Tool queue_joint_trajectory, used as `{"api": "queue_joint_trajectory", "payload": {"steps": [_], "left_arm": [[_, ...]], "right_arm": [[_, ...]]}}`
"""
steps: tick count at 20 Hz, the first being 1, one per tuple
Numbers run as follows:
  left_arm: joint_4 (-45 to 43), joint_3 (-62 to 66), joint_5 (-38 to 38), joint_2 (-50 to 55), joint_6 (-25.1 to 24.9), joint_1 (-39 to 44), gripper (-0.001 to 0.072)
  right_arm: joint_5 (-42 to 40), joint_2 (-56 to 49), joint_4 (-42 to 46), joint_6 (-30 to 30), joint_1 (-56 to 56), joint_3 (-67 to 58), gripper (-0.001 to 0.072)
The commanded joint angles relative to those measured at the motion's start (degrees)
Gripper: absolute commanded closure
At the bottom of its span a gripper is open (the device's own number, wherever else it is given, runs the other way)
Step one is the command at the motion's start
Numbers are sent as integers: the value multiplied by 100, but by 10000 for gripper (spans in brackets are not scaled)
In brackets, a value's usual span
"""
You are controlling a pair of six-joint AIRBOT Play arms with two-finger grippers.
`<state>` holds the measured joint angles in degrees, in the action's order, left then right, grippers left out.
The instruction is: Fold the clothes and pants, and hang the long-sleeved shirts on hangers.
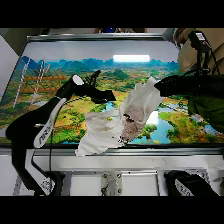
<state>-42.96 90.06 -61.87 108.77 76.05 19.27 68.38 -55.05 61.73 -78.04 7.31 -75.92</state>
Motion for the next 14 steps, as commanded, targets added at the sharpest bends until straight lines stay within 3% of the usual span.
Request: {"api": "queue_joint_trajectory", "payload": {"steps": [1,7,8,9,10,11,14], "left_arm": [[264,876,-221,885,-131,372,-13],[247,2105,-1335,1611,-492,704,-13],[251,2221,-1384,1663,-481,706,25],[247,2264,-1353,1672,-468,704,297],[260,2264,-1318,1655,-457,704,650],[251,2264,-1320,1637,-385,671,684],[245,2264,-1401,1281,96,365,685]], "right_arm": [[7,2,-2,-2,7,2,699],[7,2,0,-2,7,2,699],[7,0,-2,-2,7,2,699],[7,2,0,-2,7,2,698],[7,2,0,-2,4,2,699],[2,2,2,0,4,2,699],[-219,15,264,22,-7,-57,699]]}}
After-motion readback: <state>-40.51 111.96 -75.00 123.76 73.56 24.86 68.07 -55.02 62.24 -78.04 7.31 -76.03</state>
